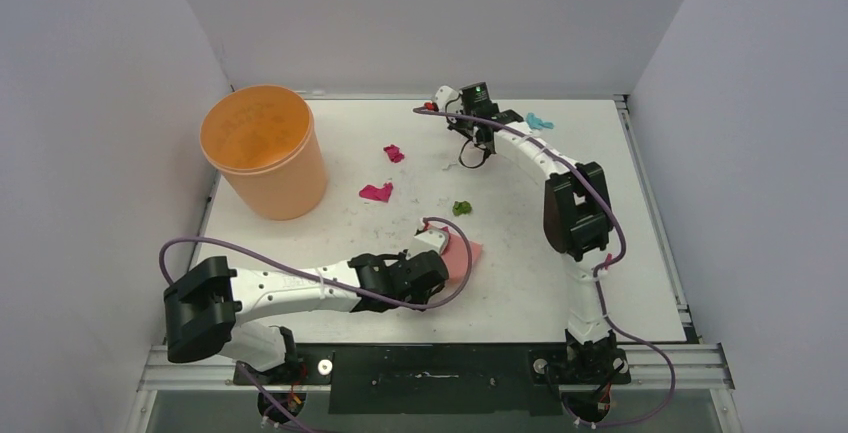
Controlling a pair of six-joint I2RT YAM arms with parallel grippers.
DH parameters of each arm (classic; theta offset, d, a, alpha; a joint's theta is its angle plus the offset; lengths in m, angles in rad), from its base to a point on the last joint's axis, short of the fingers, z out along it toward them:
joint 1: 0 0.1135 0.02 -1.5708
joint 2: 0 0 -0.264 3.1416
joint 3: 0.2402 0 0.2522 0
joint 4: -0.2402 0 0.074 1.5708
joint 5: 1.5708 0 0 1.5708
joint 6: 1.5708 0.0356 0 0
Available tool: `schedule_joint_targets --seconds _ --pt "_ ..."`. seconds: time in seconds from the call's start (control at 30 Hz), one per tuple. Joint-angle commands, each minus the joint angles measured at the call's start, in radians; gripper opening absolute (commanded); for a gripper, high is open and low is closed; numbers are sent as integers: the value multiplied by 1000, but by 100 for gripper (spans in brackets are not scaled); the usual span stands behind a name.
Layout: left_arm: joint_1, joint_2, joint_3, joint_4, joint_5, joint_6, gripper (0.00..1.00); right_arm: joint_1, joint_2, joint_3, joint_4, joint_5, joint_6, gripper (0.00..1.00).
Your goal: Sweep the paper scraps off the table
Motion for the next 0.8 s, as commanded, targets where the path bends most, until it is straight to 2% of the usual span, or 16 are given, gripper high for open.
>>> schedule_joint_targets --seconds 0.0,0.27,0.47,0.6,0.77 --pt "19 28 88 32 22 15 0 39 -128 -33 -132 -233 18 5" --pt "39 84 120 25 19 -13 0 107 -361 -294 -328 -368 -83 5" --pt "40 73 102 -15 -18 -59 0 168 -506 -458 -379 -406 -78 5" --pt "39 57 92 -28 -28 -58 0 209 -560 -484 -415 -420 11 5" --pt "38 77 82 17 -19 -42 0 210 -570 -414 -535 -587 180 5"
